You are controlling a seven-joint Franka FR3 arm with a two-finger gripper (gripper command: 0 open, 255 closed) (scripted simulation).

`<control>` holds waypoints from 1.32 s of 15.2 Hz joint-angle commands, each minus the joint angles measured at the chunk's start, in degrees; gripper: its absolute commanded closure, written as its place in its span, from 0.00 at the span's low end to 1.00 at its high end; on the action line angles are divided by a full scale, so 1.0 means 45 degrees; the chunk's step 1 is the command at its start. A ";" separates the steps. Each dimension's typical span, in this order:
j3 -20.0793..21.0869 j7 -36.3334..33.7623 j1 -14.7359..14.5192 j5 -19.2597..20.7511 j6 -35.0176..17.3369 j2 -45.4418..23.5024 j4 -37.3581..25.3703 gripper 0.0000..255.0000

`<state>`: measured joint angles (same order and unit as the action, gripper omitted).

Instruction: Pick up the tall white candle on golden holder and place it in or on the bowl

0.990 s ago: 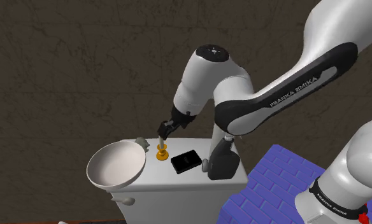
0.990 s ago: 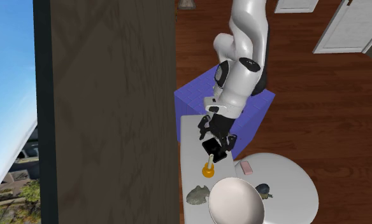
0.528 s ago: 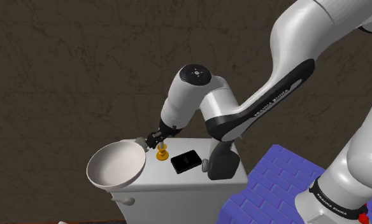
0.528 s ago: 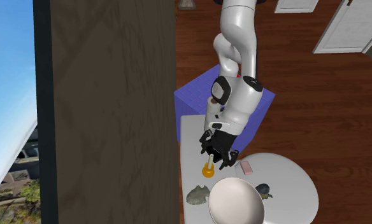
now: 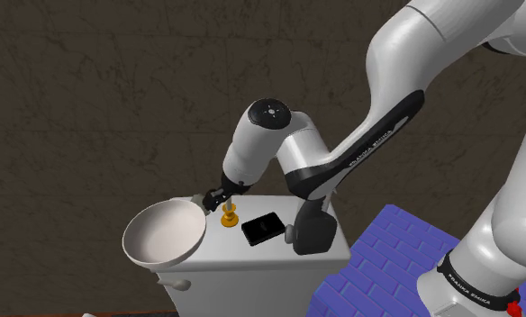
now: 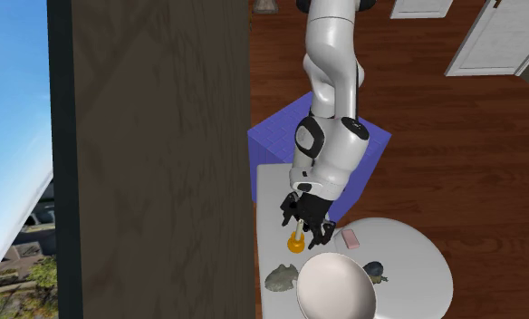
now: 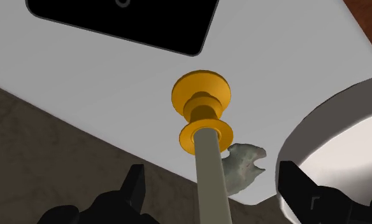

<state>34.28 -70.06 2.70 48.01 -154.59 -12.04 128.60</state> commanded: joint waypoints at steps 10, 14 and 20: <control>-0.0054 0.0089 0.0008 0.0045 0.0062 -0.0266 -0.0094 1.00; 0.0105 0.0250 0.0083 -0.0291 0.0081 0.0052 0.0116 1.00; 0.0682 0.1695 0.0509 -0.2052 0.0520 0.0964 0.0132 1.00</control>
<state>36.87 -63.70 4.66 40.36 -152.67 -8.48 129.17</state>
